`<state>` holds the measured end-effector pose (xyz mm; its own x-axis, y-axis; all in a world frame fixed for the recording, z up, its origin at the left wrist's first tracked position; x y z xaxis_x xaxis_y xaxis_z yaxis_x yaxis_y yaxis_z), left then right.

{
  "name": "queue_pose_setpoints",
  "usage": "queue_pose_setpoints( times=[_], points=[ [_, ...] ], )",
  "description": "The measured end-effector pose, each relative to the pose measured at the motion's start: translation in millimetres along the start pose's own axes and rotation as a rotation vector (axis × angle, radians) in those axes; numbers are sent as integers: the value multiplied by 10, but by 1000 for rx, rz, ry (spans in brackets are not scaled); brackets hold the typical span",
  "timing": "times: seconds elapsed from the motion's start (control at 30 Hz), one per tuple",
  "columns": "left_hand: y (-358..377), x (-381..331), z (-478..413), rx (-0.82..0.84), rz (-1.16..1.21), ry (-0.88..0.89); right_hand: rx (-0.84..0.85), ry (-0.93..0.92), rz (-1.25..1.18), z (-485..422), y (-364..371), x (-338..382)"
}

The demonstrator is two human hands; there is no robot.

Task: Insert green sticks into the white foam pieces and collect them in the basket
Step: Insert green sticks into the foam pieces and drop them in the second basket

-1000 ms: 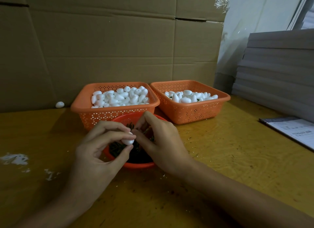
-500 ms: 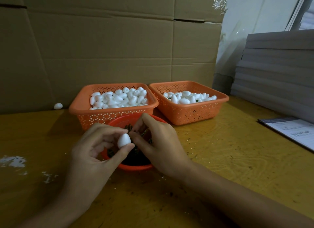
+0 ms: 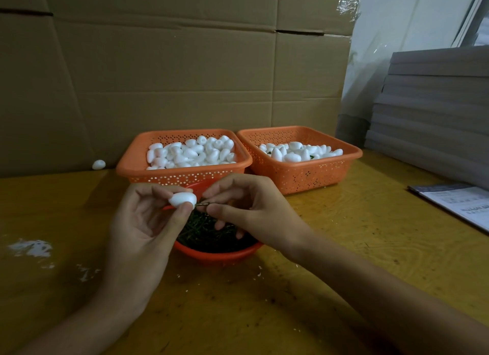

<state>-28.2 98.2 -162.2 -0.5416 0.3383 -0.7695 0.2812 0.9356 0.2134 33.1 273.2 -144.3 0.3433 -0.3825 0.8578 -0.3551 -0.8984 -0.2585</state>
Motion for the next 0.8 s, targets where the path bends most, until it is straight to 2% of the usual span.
queue_pose_setpoints(
  times=[0.33, 0.5, 0.67, 0.8],
  points=[
    [-18, 37, -23, -20, 14, -26, -7, 13, 49, -16, 2, -49],
    [10, 22, 0, 23, 6, -10, 8, 20, 140, 3, 23, -52],
    [4, 32, 2, 24, -20, -14, 43, 95, 41, 11, 49, -35],
    [18, 40, 19, 47, -54, -15, 3, 62, 37, 5, 8, 3]
  ],
)
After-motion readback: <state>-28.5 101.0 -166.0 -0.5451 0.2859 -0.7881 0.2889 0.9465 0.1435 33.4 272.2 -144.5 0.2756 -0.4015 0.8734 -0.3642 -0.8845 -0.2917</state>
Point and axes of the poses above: each hand's wrist, its own z-axis away from the middle knuckle, its own y-axis out of the palm, x = y × z, the point moved 7 cm from there along -z, towards the middle knuckle, and after that the axes turned 10 degrees about -x, right-handed, at the moved point
